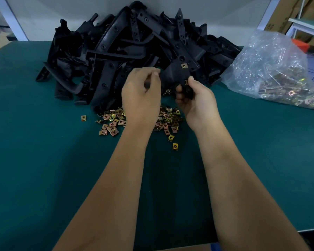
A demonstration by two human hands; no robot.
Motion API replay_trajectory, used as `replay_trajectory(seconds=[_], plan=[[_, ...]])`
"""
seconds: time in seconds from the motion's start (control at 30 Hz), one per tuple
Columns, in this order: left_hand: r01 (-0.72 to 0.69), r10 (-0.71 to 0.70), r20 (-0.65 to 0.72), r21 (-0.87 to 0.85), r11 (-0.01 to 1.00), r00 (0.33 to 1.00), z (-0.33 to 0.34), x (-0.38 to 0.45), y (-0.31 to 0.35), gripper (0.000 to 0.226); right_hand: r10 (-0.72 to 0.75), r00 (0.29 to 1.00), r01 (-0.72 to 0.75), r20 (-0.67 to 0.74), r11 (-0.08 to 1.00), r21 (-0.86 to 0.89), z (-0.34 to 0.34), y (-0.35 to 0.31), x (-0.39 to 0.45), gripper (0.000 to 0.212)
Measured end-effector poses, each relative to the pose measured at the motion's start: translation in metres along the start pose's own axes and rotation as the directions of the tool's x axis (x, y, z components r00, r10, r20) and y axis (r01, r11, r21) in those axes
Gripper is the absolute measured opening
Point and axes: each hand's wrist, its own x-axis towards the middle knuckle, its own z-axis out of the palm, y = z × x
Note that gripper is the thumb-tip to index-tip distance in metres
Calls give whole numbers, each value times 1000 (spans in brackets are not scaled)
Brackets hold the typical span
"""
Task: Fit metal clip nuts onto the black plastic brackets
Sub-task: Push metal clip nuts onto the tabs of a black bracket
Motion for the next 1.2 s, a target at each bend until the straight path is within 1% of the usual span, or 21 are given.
replay_trajectory(seconds=[0.03, 0.1, 0.13, 0.17, 0.2, 0.27, 0.3, 0.4, 0.47, 0.5, 0.57, 0.63, 0.73, 0.9, 0.93, 1.0, 1.07, 1.13, 1.17, 1.2], plan=[[13, -16, 46, 77, 997, 999, -1, 2, -1, 24, 9, 1000, -9, 12, 1000, -1, 0, 0, 0, 23], [108, -145, 170, 206, 973, 975, -2, 5, -5, 42, 13, 999, -12, 40, 1000, -26, 1, 1, 0, 21], [152, -203, 214, 235, 960, 955, -3, 5, -7, 49, 6, 999, -4, 52, 999, -47, 2, 1, 0, 21], [161, -221, 237, 248, 955, 946, -3, 5, -8, 50, -10, 998, 14, 56, 997, -73, 2, 2, -1, 21], [145, -209, 243, 258, 955, 947, -4, 5, -8, 47, -37, 998, 43, 49, 993, -110, 2, 2, -2, 21], [113, -178, 225, 274, 955, 958, -4, 3, -8, 38, -146, 989, 148, 25, 958, -245, 2, 3, -3, 21], [110, -173, 209, 281, 953, 962, -4, 3, -8, 37, -217, 976, 213, 27, 915, -344, 2, 4, -4, 22], [117, -173, 162, 303, 946, 972, -2, 3, -9, 41, -394, 916, 352, 71, 707, -613, 4, 9, -6, 17], [128, -174, 132, 298, 946, 976, -1, 3, -9, 44, -465, 882, 371, 76, 585, -721, 6, 12, -8, 12], [131, -172, 121, 288, 949, 978, 0, 3, -10, 44, -485, 872, 364, 69, 546, -755, 6, 13, -8, 15], [139, -172, 109, 259, 956, 979, -1, 3, -10, 43, -509, 859, 350, 52, 511, -785, 5, 13, -7, 22], [145, -174, 104, 241, 960, 979, 0, 3, -10, 42, -525, 850, 345, 48, 484, -804, 6, 13, -7, 17], [150, -178, 96, 243, 958, 979, 1, 3, -11, 42, -550, 831, 359, 82, 418, -835, 6, 13, -8, 16], [144, -171, 106, 230, 963, 980, 1, 3, -12, 40, -582, 800, 379, 143, 306, -874, 5, 13, -7, 25], [142, -170, 107, 227, 964, 980, 1, 3, -11, 40, -583, 799, 381, 147, 302, -874, 5, 13, -8, 25], [141, -168, 109, 220, 965, 980, 0, 3, -12, 39, -577, 805, 387, 137, 335, -859, 7, 13, -9, 22], [146, -172, 108, 217, 965, 979, 0, 4, -12, 39, -565, 818, 396, 111, 413, -820, 9, 12, -10, 15], [159, -183, 101, 205, 966, 978, 1, 4, -13, 40, -529, 846, 397, 76, 528, -750, 10, 11, -11, 9], [165, -185, 90, 198, 966, 978, 1, 4, -14, 41, -502, 862, 392, 64, 582, -713, 10, 10, -11, 14], [175, -191, 71, 191, 966, 979, 1, 5, -14, 43, -475, 878, 382, 55, 629, -677, 10, 10, -12, 25]])
